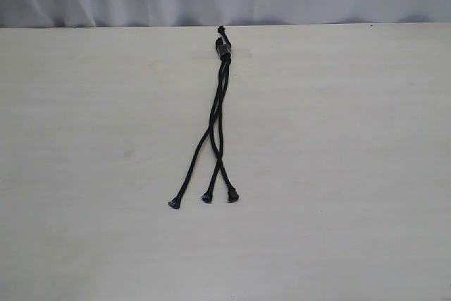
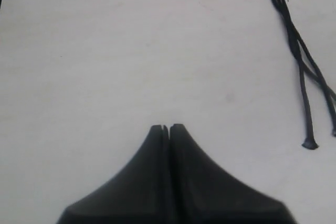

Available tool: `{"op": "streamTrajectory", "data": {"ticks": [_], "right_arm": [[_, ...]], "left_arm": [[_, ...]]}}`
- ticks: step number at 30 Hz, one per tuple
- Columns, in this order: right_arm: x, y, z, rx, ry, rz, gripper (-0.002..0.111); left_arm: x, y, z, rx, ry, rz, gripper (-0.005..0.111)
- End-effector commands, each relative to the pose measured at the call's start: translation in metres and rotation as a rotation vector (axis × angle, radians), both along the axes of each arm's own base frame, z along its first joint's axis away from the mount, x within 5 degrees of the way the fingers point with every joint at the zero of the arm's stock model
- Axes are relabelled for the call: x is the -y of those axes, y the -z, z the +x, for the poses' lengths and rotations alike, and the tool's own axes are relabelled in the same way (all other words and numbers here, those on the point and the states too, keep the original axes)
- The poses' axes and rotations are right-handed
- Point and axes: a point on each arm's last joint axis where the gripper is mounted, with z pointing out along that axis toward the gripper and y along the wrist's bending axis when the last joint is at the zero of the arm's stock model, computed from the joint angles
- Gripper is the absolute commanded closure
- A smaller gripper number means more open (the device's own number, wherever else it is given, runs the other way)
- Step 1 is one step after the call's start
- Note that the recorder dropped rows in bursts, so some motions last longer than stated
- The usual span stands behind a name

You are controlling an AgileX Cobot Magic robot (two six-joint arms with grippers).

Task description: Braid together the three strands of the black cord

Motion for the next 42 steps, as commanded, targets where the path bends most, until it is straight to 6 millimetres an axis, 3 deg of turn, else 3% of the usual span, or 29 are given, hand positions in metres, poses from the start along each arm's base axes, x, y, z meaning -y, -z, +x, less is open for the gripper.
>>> {"op": "streamTrajectory", "data": {"ticks": [1,13,21,29,32,42], "right_arm": [[0.008,0.006,-0.027,0.17,-0.008,0.037,0.104],[0.02,-0.008,-0.073,0.476,-0.01,0.139,0.104],[0.022,-0.004,-0.07,0.473,0.003,0.094,0.104],[0.023,0.005,-0.069,0.441,0.179,0.141,0.104],[0.022,0.016,-0.066,0.403,0.228,0.177,0.104],[0.017,0.052,-0.054,0.366,0.158,0.115,0.104]], "left_arm": [[0.001,-0.004,-0.016,0.109,-0.011,0.007,0.107],[0.001,-0.008,-0.024,0.163,-0.011,0.01,0.107],[0.001,-0.008,-0.024,0.16,-0.011,0.01,0.107],[0.001,-0.008,-0.024,0.16,-0.011,0.01,0.107],[0.001,-0.008,-0.024,0.16,-0.011,0.01,0.107],[0.001,-0.009,-0.023,0.176,-0.013,0.012,0.107]]}}
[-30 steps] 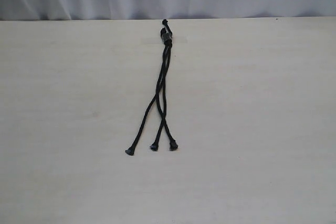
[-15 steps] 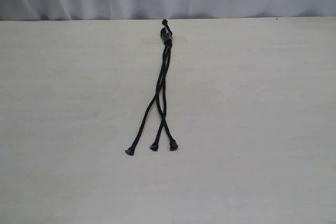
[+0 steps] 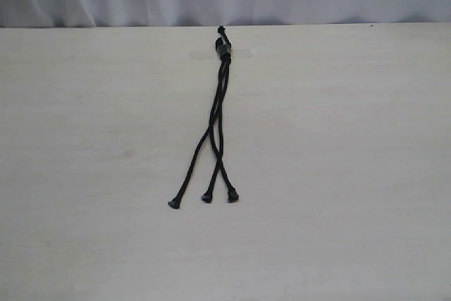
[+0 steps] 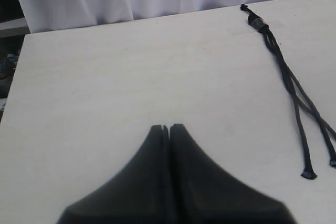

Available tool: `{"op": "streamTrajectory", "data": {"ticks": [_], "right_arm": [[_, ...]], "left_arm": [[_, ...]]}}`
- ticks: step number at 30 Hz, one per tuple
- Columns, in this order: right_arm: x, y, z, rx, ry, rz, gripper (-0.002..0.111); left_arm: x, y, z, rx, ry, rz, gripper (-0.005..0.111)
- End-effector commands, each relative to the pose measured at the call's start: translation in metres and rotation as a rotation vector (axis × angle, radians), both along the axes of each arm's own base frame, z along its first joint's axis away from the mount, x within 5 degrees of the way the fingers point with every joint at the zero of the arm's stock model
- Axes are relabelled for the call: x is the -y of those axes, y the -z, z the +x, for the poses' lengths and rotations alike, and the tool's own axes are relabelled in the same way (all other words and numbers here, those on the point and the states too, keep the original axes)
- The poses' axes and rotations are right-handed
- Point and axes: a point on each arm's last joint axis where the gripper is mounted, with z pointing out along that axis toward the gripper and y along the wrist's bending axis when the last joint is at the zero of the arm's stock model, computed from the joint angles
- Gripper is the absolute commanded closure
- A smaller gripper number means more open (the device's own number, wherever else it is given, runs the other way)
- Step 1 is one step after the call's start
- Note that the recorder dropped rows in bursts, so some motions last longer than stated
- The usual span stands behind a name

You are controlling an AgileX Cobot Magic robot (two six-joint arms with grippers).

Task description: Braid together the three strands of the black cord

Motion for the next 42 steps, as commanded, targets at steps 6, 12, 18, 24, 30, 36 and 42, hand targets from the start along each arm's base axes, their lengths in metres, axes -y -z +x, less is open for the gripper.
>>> {"op": "streamTrajectory", "data": {"ticks": [6,12,18,24,30,36,42], "right_arm": [[0.0,0.044,0.01,-0.035,-0.001,0.0,0.104],[0.0,0.044,0.01,-0.03,-0.001,0.0,0.104],[0.0,0.044,0.01,-0.03,-0.001,0.0,0.104],[0.0,0.044,0.01,-0.03,-0.001,0.0,0.104],[0.0,0.044,0.01,-0.03,-0.001,0.0,0.104],[0.0,0.044,0.01,-0.03,-0.001,0.0,0.104],[0.0,0.044,0.01,-0.03,-0.001,0.0,0.104]], "left_arm": [[0.0,-0.001,0.001,0.02,-0.009,-0.004,0.107],[0.0,-0.001,0.001,0.02,-0.009,-0.004,0.107],[0.0,-0.001,0.001,0.02,-0.009,-0.004,0.107],[-0.003,0.0,-0.006,0.062,-0.02,0.059,0.107],[-0.004,0.052,-0.022,0.352,-0.041,0.104,0.107],[-0.004,0.1,-0.01,0.253,-0.04,0.091,0.107],[-0.005,0.121,-0.007,0.221,-0.039,0.088,0.107]]}}
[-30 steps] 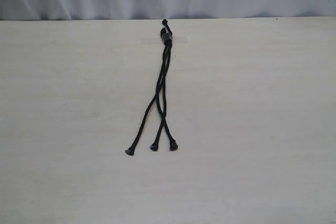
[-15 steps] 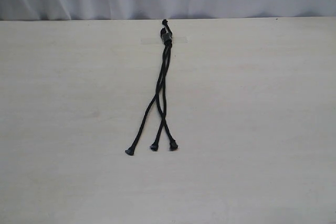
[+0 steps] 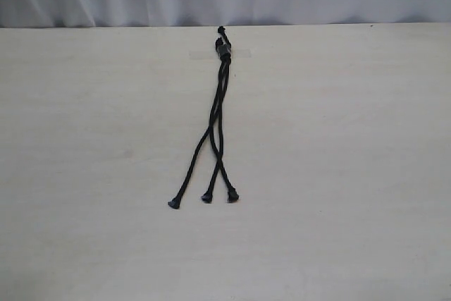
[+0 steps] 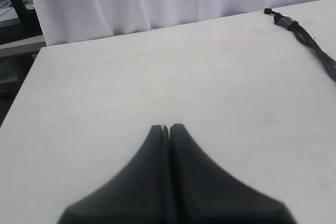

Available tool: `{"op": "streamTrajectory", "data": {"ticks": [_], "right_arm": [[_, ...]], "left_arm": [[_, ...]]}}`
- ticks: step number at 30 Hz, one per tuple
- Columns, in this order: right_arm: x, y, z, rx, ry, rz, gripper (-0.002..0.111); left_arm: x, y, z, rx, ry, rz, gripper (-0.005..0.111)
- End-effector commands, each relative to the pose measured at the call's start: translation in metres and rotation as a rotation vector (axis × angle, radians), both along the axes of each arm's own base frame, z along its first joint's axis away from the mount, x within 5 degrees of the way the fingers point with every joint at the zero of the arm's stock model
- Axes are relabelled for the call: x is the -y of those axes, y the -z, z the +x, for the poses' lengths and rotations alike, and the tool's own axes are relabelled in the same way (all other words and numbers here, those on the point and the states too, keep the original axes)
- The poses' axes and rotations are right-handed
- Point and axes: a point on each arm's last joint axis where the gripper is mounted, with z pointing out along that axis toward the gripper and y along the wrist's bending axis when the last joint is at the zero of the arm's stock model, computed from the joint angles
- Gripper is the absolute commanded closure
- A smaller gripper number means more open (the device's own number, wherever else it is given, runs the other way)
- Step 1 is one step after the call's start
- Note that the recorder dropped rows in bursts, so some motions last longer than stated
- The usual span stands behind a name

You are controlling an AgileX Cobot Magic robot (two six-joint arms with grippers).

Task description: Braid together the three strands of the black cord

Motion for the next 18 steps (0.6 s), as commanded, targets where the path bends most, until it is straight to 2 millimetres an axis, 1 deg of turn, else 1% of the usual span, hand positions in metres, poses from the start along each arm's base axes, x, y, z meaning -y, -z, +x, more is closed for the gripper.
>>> {"op": "streamTrajectory", "data": {"ticks": [1,18], "right_arm": [[-0.0001,-0.0003,0.0002,0.015,0.0,0.003,0.104],[-0.0001,-0.0003,0.0002,0.015,0.0,0.003,0.104]], "left_arm": [[-0.0006,-0.0007,0.0018,0.054,-0.006,0.007,0.107],[-0.0005,-0.001,0.0019,0.057,-0.006,0.005,0.107]]}}
